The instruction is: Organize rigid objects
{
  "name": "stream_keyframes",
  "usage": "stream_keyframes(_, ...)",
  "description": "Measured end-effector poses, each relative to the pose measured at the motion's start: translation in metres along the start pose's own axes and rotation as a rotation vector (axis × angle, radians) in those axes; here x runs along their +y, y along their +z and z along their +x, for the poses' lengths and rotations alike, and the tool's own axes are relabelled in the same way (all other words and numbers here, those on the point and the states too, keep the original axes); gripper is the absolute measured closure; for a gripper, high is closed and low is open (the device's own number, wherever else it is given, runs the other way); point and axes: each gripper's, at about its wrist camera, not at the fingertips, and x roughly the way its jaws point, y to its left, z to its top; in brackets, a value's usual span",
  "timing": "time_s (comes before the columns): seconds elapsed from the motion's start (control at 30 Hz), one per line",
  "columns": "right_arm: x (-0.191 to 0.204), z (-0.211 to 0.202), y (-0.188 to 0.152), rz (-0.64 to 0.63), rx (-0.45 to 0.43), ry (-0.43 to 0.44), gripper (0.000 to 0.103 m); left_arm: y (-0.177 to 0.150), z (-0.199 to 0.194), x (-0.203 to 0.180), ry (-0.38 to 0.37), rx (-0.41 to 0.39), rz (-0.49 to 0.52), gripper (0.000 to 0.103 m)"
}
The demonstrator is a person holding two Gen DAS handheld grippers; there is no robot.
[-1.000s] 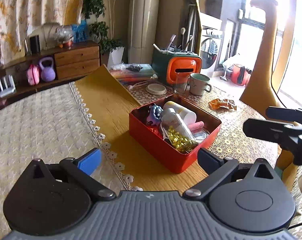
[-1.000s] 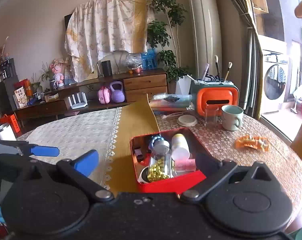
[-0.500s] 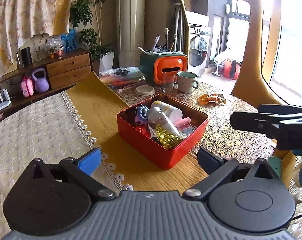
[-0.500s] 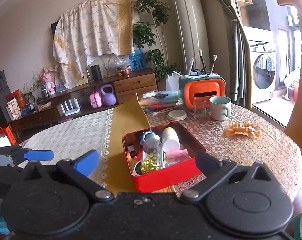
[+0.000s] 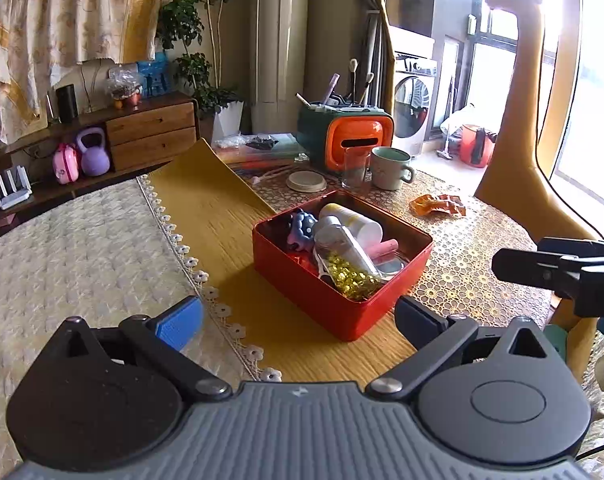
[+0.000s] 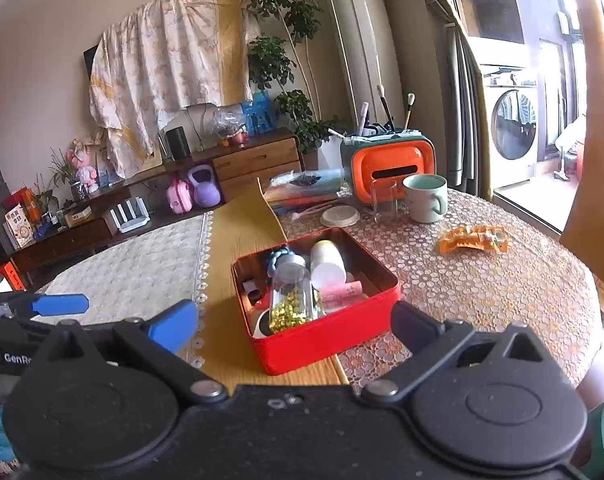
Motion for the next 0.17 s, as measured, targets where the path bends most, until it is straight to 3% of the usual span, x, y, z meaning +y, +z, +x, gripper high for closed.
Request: stream_keyframes(0.17,0.0014,0.0007,-0.0032,0.002,0.012,0.0,0.0,-0.001,-0.0024,0.0018,-0.013,-0.01,-0.003,0.0)
